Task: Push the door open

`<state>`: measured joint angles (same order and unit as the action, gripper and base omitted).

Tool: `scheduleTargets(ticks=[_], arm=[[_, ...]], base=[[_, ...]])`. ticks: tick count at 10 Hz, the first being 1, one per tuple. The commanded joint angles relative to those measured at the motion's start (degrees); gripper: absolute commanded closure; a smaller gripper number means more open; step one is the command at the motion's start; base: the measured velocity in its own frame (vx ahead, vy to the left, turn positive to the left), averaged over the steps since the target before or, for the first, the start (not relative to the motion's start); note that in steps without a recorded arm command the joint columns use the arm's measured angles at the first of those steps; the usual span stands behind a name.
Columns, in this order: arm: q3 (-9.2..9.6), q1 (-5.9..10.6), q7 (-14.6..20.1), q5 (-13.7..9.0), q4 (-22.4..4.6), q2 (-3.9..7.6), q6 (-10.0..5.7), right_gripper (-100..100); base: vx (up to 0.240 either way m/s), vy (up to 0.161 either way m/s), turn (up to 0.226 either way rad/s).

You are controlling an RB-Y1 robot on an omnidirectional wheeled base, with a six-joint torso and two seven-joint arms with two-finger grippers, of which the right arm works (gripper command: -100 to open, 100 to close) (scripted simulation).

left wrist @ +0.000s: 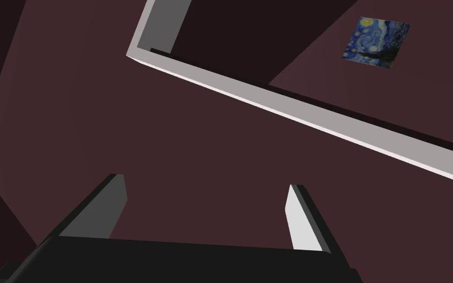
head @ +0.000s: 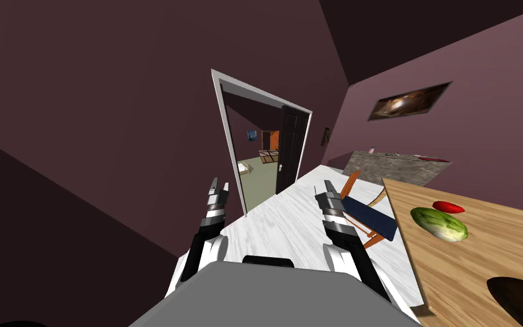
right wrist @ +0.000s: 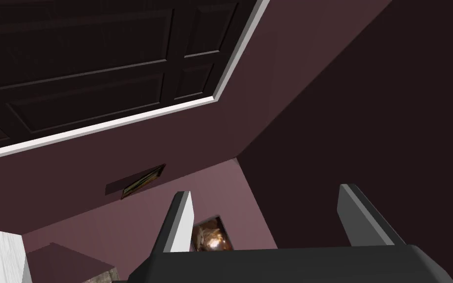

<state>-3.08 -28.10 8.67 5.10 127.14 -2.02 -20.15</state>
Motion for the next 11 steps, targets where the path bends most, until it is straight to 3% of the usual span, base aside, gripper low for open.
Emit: scheduleTargets(ticks=[1, 7, 11], arm=[[0.09, 0.79, 0.3, 0.4, -2.0, 0.85, -0.66, -100], [0.46, 3.96, 1.5, 1.9, -9.8, 3.36, -3.32, -100], [0.68, 5.87, 2.2, 2.8, -14.6, 4.46, -4.91, -100]], base=[[0.177, -0.020, 0.021], [0.116, -0.064, 0.044], [0.115, -0.063, 0.036]])
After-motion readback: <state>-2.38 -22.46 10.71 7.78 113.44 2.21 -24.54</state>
